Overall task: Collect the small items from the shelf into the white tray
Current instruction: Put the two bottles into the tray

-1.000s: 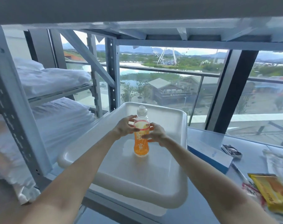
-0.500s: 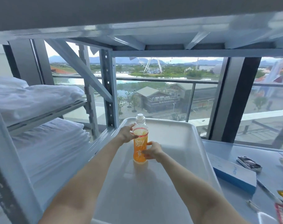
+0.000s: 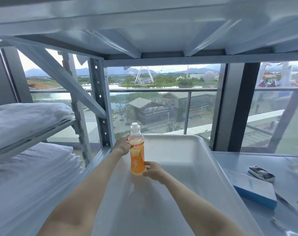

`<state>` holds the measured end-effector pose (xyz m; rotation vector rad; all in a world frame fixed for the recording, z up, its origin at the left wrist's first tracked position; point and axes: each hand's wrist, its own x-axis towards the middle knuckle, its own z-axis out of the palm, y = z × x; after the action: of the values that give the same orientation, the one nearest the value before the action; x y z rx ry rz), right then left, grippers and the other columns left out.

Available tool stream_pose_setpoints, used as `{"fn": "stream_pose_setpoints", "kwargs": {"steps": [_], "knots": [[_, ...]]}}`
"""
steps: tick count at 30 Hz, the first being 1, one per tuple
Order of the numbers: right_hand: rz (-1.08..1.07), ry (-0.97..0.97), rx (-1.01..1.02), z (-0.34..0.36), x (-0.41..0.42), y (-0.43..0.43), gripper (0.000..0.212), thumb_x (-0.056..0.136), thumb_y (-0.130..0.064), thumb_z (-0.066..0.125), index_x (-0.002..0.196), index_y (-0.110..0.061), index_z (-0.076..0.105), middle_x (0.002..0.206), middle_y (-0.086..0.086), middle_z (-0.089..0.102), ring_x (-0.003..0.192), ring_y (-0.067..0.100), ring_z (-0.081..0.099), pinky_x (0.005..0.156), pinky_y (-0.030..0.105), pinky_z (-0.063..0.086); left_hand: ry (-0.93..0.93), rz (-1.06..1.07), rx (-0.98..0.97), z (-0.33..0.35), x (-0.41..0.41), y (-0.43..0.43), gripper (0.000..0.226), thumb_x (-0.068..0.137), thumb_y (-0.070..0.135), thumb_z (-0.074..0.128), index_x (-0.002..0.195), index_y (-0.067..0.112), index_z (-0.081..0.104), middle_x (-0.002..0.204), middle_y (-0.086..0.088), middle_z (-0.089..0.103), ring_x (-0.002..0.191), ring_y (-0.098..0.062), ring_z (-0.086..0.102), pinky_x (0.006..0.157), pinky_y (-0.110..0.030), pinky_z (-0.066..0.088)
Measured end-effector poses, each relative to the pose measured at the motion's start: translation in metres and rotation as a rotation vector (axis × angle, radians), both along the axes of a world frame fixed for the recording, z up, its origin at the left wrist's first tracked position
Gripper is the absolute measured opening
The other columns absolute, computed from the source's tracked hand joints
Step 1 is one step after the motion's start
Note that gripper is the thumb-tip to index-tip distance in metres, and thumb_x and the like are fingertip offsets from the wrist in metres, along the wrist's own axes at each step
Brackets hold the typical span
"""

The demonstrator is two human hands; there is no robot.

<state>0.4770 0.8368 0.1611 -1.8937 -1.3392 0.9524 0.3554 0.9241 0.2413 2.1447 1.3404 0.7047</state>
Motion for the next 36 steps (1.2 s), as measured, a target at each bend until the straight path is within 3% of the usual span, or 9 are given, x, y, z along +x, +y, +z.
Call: {"fn": "stream_pose_setpoints", "kwargs": {"steps": [5, 9, 13, 19, 26, 30, 36], "knots": [[0.175, -0.48, 0.03, 0.024, 0.025, -0.019, 0.068, 0.088, -0.011, 0.059, 0.147, -0.009, 0.025, 0.155, 0.006, 0.025, 0.143, 0.019, 0.024, 0.114, 0.025, 0.019, -0.09, 0.085, 0.108, 0.005, -0.003, -0.009, 0.066, 0.081, 0.015, 0.07, 0.137, 0.004, 0.038, 0.136, -0.019, 0.048, 0.121, -0.033, 0.051, 0.101, -0.044, 0.042], [0.169, -0.65, 0.106, 0.068, 0.059, -0.057, 0.069, 0.087, -0.014, 0.063, 0.146, -0.007, 0.028, 0.152, 0.01, 0.03, 0.139, 0.024, 0.03, 0.112, 0.028, 0.023, -0.233, 0.156, 0.34, 0.015, -0.01, -0.04, 0.039, 0.08, 0.005, 0.068, 0.115, 0.001, 0.053, 0.118, -0.018, 0.054, 0.105, -0.031, 0.058, 0.089, -0.039, 0.051], [0.018, -0.691, 0.164, 0.104, 0.098, -0.119, 0.066, 0.086, -0.017, 0.064, 0.144, -0.008, 0.033, 0.148, 0.011, 0.036, 0.136, 0.026, 0.035, 0.11, 0.032, 0.028, -0.082, -0.063, 0.365, 0.027, 0.003, -0.083, 0.028, 0.083, 0.011, 0.064, 0.109, 0.006, 0.057, 0.112, -0.015, 0.059, 0.1, -0.03, 0.058, 0.088, -0.042, 0.05], [-0.247, -0.705, 0.193, 0.105, 0.156, -0.251, 0.059, 0.088, -0.018, 0.062, 0.14, -0.004, 0.038, 0.14, 0.014, 0.045, 0.128, 0.026, 0.044, 0.107, 0.032, 0.032, 0.111, -0.307, 0.356, 0.027, 0.07, -0.168, 0.039, 0.089, 0.029, 0.058, 0.124, 0.011, 0.055, 0.13, -0.01, 0.053, 0.119, -0.031, 0.05, 0.1, -0.041, 0.041], [-0.515, -0.678, -0.031, 0.062, 0.217, -0.451, 0.058, 0.089, -0.024, 0.058, 0.142, -0.012, 0.037, 0.147, 0.015, 0.038, 0.134, 0.026, 0.037, 0.108, 0.029, 0.03, 0.109, -0.594, 0.361, 0.007, 0.178, -0.314, 0.041, 0.09, 0.03, 0.056, 0.127, 0.012, 0.054, 0.133, -0.012, 0.051, 0.123, -0.03, 0.045, 0.103, -0.039, 0.037], [-0.642, -0.639, -0.133, 0.04, 0.24, -0.566, 0.061, 0.09, -0.024, 0.058, 0.143, -0.008, 0.033, 0.151, 0.01, 0.032, 0.137, 0.023, 0.034, 0.112, 0.029, 0.026, 0.111, -0.766, 0.366, -0.012, 0.228, -0.404, 0.041, 0.088, 0.029, 0.059, 0.125, 0.011, 0.056, 0.129, -0.013, 0.054, 0.115, -0.03, 0.051, 0.098, -0.041, 0.043], [-0.78, -0.625, -0.163, 0.029, 0.267, -0.663, 0.055, 0.089, -0.019, 0.058, 0.139, -0.005, 0.039, 0.145, 0.013, 0.04, 0.133, 0.025, 0.04, 0.106, 0.026, 0.029, 0.216, -0.934, 0.365, -0.042, 0.29, -0.494, 0.041, 0.089, 0.029, 0.057, 0.126, 0.013, 0.055, 0.134, -0.012, 0.05, 0.119, -0.032, 0.05, 0.098, -0.04, 0.043]]}}
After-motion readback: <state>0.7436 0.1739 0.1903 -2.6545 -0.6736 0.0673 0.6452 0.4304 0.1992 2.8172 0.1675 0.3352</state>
